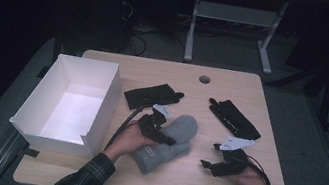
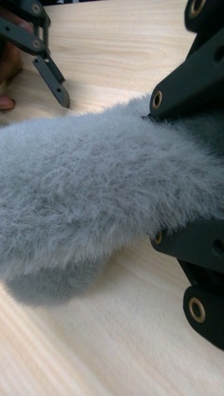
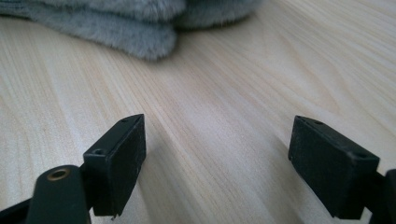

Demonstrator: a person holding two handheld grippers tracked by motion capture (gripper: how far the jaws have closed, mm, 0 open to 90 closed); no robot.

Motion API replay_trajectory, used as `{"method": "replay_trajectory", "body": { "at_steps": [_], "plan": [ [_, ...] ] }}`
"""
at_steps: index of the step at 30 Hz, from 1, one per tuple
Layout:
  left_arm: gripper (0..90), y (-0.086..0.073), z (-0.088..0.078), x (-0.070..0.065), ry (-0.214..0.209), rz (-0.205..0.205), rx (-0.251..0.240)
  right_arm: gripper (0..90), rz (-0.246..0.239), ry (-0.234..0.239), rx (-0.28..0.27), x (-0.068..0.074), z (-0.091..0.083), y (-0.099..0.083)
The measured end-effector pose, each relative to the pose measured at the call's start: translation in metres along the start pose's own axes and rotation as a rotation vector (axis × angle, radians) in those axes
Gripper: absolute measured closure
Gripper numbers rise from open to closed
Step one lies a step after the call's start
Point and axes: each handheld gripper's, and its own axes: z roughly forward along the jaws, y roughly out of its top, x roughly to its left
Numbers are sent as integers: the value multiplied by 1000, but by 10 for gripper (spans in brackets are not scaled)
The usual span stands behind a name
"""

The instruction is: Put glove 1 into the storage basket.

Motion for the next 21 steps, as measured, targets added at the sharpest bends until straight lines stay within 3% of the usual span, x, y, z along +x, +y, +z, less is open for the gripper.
{"method": "replay_trajectory", "body": {
  "at_steps": [4, 14, 15, 16, 18, 21],
  "plan": [
    [696, 3, -12, -3, 25, -2, -20, 190, 2, 1, 2, 0, 0, 0],
    [696, 24, -66, -17, 156, -2, -94, 191, 1, 0, -2, 0, 0, 0],
    [696, 24, -66, -17, 156, -2, -94, 191, 1, 0, -2, 0, 0, 0],
    [695, 30, -78, -20, 174, -3, -103, 191, 2, 1, -3, 0, 0, 0],
    [695, 35, -89, -22, 181, -16, -121, 190, 1, 1, -3, 0, 0, 0],
    [695, 41, -104, -24, 197, -4, -124, 191, 4, 1, -2, 0, 0, 0]
  ]
}}
